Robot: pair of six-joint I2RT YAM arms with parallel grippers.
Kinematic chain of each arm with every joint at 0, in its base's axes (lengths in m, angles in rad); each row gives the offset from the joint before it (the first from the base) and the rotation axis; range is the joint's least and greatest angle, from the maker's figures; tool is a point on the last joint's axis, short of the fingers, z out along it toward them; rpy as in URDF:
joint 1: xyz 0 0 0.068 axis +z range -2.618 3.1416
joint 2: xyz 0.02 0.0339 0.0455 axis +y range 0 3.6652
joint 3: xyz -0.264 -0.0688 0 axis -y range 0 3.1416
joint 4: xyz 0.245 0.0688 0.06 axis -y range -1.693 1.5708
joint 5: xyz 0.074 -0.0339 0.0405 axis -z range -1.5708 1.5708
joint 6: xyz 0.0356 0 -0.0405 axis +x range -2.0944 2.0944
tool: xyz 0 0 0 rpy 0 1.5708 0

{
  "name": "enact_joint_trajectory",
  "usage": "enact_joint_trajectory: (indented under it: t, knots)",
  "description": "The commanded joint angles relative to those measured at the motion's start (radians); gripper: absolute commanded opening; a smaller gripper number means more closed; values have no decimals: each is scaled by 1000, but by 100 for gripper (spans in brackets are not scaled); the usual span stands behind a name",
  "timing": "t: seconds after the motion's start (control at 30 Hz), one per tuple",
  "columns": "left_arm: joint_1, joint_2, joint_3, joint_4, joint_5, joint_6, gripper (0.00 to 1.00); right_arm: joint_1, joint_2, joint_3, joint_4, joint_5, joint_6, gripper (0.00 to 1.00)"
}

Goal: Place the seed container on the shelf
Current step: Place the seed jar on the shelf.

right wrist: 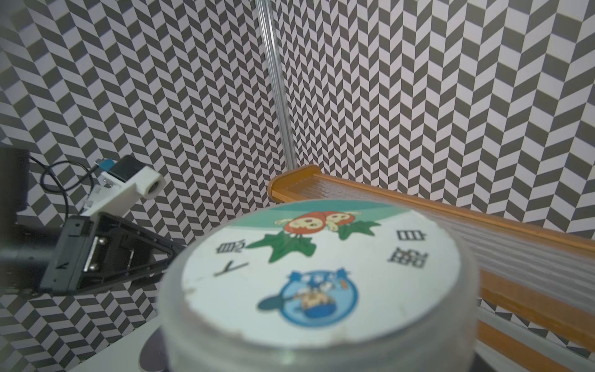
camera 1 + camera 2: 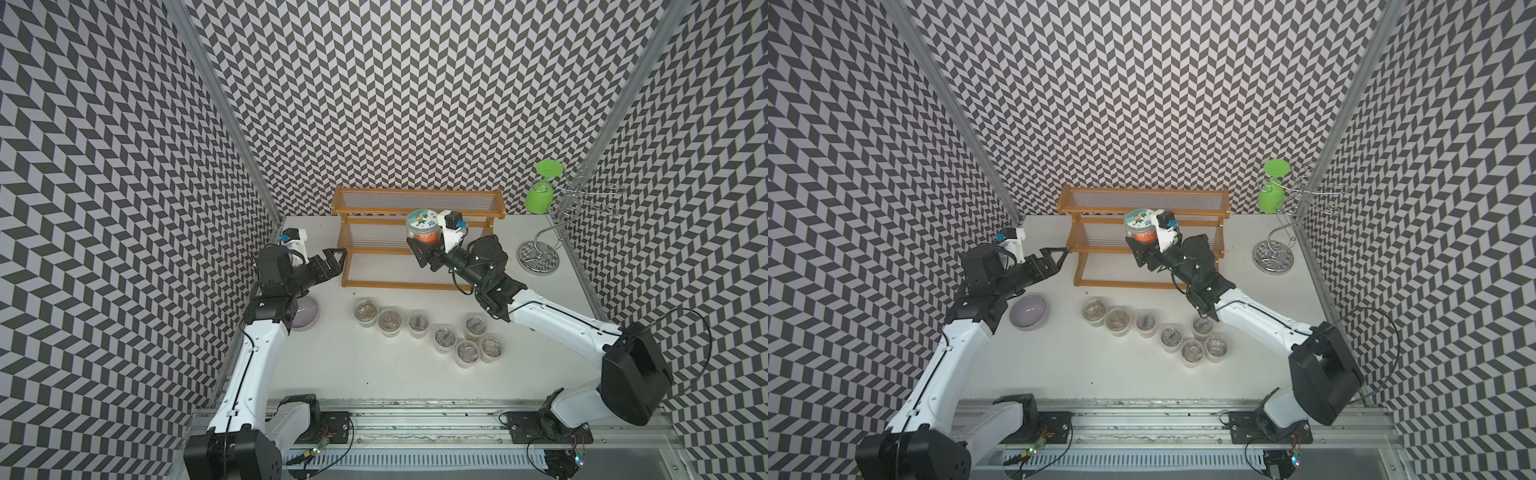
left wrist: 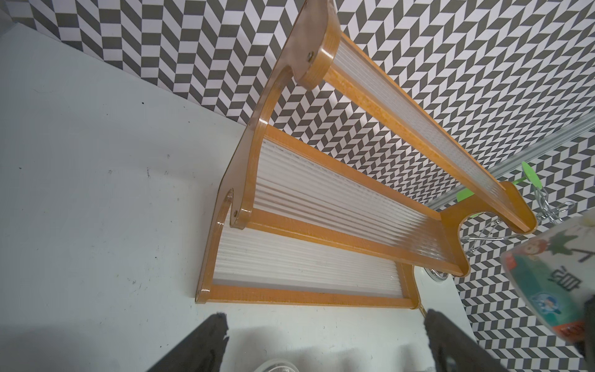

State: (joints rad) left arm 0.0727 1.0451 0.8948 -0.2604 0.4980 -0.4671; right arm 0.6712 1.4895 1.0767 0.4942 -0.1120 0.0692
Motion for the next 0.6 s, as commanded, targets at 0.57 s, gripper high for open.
enact_joint_trajectory:
  t: [0.57]
  knots:
    - [6, -33, -89, 95, 12, -34, 100, 14, 167, 309, -16, 11, 50, 81]
